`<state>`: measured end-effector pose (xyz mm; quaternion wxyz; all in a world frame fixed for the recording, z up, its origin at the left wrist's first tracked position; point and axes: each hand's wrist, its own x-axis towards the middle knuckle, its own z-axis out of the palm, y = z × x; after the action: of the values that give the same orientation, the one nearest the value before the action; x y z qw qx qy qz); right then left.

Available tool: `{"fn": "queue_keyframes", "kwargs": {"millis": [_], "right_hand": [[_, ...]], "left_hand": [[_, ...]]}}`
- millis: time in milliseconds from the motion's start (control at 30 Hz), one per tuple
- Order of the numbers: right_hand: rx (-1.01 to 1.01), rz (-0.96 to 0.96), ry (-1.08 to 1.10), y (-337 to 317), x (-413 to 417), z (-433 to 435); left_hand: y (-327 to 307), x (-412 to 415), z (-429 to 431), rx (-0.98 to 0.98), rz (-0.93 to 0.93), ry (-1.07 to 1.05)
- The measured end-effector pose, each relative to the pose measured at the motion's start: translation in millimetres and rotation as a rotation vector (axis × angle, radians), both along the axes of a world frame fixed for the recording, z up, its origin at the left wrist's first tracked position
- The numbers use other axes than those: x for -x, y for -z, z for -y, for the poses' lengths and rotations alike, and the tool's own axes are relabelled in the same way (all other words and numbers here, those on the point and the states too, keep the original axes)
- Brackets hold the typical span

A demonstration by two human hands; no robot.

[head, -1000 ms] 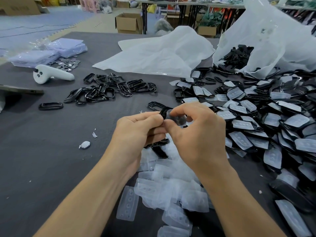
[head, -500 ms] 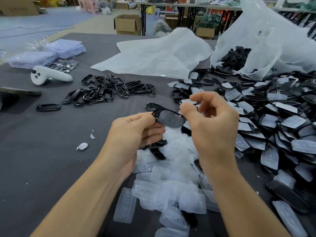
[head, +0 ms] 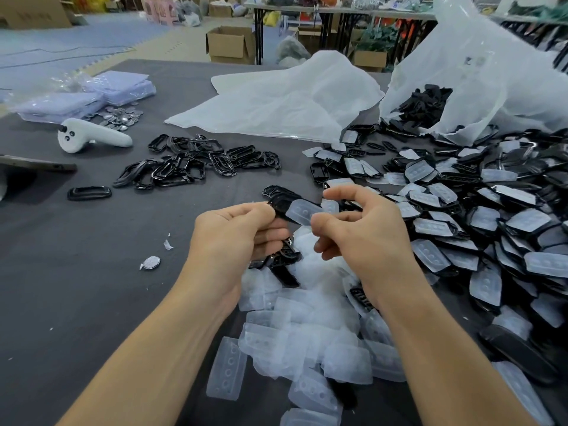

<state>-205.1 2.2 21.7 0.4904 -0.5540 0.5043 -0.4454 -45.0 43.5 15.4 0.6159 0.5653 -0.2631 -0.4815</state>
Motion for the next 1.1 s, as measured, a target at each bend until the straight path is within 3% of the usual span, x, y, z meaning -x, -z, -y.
{"fn": "queue_keyframes", "kwargs": {"millis": [133, 333, 433, 767, 1100], "right_hand": [[0.02, -0.006, -0.001, -1.3, 4.5, 2.7], [-0.007, 0.244, -0.07, -10.5, 10.3, 4.2], [-0.021, 0.253, -0.104, -10.6, 4.7, 2.0], [0.203, -0.122, 0.126, 1.1, -8.5, -2.7], [0.28, -0.274, 0.274, 3.9, -17.1, -8.7]], "left_hand": [[1.8, -1.0, 0.8, 0.009, 0.011, -0.05], [1.4, -1.0, -0.8, 0.025, 0.068, -0.035], [0.9, 3.3, -2.3, 0.046, 0.111, 0.002], [-3.0, 7.1, -7.2, 0.106, 0.114, 0.083], [-1.7, 7.5, -7.8, 0.123, 0.106, 0.113]]}}
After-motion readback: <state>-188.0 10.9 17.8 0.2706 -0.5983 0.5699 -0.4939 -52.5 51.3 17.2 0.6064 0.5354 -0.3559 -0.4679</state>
